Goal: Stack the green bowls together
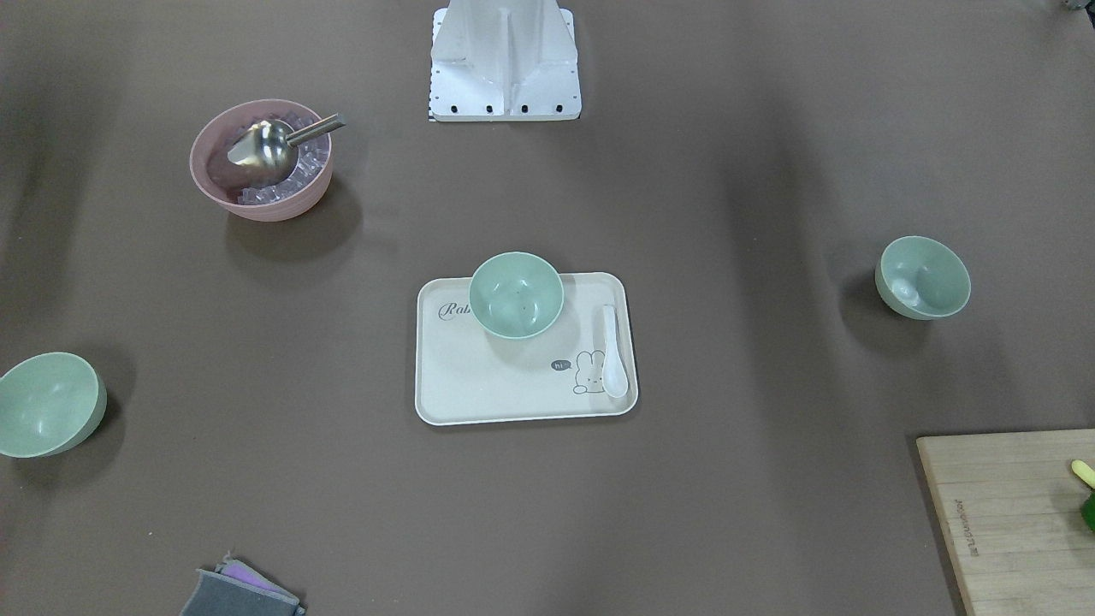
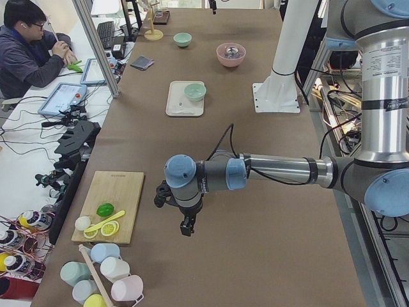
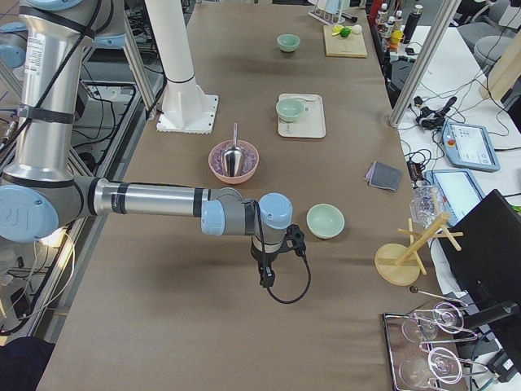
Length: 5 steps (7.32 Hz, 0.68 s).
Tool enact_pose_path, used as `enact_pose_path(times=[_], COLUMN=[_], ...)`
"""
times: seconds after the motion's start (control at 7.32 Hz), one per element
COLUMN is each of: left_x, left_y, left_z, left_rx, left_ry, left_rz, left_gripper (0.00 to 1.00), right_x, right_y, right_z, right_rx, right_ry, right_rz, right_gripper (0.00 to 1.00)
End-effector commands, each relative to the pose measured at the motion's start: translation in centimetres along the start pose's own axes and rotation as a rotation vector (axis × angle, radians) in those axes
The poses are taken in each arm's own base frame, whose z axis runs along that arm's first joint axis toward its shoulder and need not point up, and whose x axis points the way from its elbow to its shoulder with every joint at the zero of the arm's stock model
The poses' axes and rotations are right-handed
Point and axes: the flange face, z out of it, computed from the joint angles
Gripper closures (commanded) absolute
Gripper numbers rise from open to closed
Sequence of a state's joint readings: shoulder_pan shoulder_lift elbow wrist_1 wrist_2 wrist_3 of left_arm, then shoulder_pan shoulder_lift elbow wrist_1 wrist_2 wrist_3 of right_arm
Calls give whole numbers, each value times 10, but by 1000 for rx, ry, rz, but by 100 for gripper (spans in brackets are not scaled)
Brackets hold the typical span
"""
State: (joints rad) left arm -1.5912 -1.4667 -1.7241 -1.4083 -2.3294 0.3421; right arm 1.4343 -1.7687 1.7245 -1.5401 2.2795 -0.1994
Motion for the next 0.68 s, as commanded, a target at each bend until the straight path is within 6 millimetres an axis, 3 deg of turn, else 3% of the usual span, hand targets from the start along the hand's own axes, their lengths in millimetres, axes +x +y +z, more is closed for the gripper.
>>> enact_pose_path(times=[0.0, 0.55], left_x=[2, 6], left_y=[3, -6], left_z=[-1, -9], left_rx=[4, 18], left_ry=[-1, -5], left_rz=[2, 7], left_gripper=[2, 2], right_x=[-1, -3], right_y=[0, -4], right_z=[-1, -5], right_rx=[2, 32], right_ry=[0, 10], right_rz=[-2, -25], right_gripper=[0, 0])
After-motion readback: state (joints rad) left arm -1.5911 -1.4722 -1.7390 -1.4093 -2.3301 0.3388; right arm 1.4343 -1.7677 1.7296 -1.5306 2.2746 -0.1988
